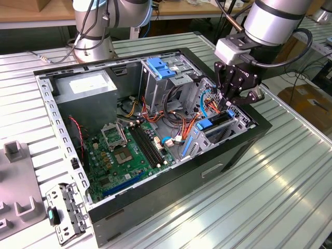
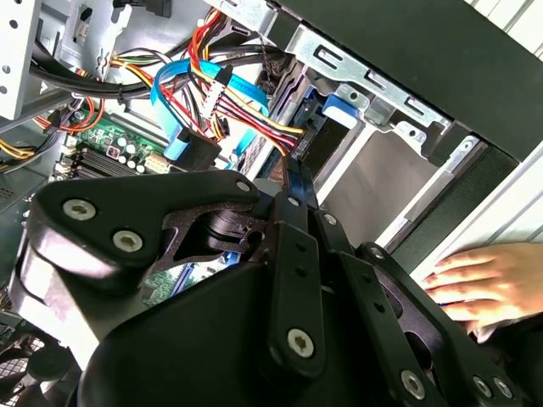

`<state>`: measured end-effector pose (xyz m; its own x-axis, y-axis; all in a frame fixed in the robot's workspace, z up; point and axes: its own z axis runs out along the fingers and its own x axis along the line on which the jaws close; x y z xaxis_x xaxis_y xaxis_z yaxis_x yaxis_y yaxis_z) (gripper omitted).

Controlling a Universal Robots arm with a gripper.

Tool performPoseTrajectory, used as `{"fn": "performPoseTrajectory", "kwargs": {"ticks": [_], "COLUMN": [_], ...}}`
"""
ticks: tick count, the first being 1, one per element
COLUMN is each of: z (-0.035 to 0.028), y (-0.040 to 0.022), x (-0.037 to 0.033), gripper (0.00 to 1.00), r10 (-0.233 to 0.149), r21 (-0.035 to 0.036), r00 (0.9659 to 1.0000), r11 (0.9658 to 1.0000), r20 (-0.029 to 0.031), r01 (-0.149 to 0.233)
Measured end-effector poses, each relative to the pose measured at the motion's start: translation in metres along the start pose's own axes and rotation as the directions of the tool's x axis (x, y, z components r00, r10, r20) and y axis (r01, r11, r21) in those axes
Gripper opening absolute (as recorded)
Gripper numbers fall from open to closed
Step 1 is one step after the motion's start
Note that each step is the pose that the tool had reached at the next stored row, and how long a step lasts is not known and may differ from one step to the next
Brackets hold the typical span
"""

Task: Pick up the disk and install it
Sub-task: 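Insert the second disk wire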

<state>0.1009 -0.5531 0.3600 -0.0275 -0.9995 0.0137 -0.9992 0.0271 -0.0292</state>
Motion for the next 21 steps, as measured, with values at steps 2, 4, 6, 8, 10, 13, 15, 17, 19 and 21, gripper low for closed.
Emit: {"fn": "performPoseTrajectory", "kwargs": {"ticks": [2, 4, 6, 8, 10, 13, 15, 17, 19, 21], "z": [0.0, -0.0002, -0.0018, -0.0052, -0.0089, -0.016, -0.0224, -0.0249, -0.0279, -0.0315], "y": [0.0, 0.0001, 0.0, -0.0001, -0.0002, -0.0004, -0.0006, -0.0007, -0.0008, -0.0009], "x": [0.0, 0.0, 0.0, 0.0001, 0.0001, 0.0002, 0.0003, 0.0003, 0.0004, -0.0003], "gripper": [0.11, 0.11, 0.11, 0.11, 0.11, 0.11, 0.11, 0.11, 0.11, 0.11], "r10": [0.0, 0.0, 0.0, 0.0, 0.0, 0.0, 0.0, 0.0, 0.0, 0.0], "r21": [0.0, 0.0, 0.0, 0.0, 0.0, 0.0, 0.0, 0.0, 0.0, 0.0], "r00": [1.0, 1.0, 1.0, 1.0, 1.0, 1.0, 1.0, 1.0, 1.0, 1.0], "r11": [1.0, 1.0, 1.0, 1.0, 1.0, 1.0, 1.0, 1.0, 1.0, 1.0], "r20": [0.0, 0.0, -0.0002, -0.0001, 0.0, -0.0001, -0.0001, 0.0, 0.0, 0.0002], "r01": [0.0, 0.0, 0.0, 0.0, 0.0, 0.0, 0.0, 0.0, 0.0, 0.0]}}
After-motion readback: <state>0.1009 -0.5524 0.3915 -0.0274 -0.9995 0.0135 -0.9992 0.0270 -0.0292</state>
